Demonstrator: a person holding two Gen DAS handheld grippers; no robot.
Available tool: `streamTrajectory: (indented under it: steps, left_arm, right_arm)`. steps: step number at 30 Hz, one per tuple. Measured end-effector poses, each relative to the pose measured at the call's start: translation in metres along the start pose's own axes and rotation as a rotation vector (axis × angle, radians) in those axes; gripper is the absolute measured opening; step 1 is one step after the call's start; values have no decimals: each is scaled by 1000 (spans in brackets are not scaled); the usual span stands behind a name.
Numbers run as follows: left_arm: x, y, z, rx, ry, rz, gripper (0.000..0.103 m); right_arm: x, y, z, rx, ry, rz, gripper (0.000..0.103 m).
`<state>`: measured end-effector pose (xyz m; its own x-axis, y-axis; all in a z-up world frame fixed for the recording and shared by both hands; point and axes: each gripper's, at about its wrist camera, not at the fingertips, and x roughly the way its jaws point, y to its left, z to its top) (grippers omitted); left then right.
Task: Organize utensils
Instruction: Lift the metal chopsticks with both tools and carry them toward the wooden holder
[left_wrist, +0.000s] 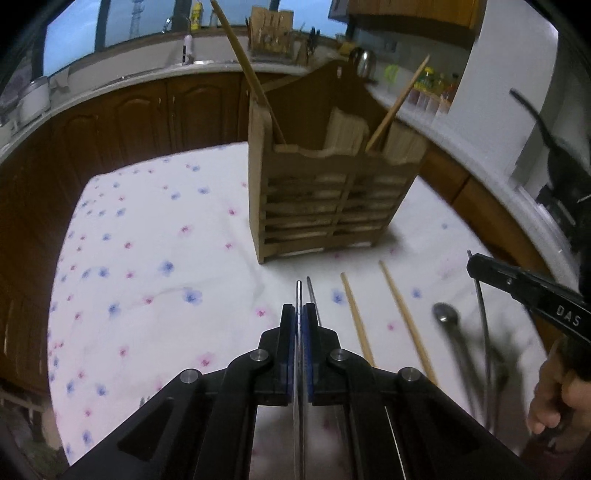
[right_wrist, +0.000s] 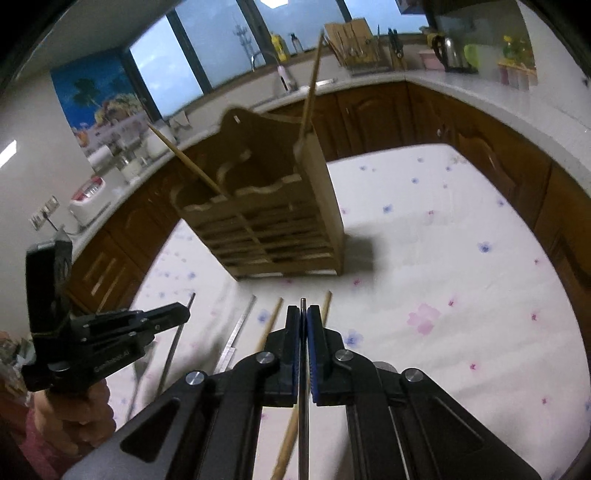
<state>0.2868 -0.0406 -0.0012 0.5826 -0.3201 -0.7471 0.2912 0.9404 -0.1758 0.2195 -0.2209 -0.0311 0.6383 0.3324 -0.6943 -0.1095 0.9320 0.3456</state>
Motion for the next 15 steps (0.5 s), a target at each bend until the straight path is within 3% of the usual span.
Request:
streamTrajectory:
  steps: [15]
  left_arm:
    - [-136, -2, -26, -20, -221, -47, 2]
  right_arm:
    - [-81, 23, 15, -18, -187, 34, 4]
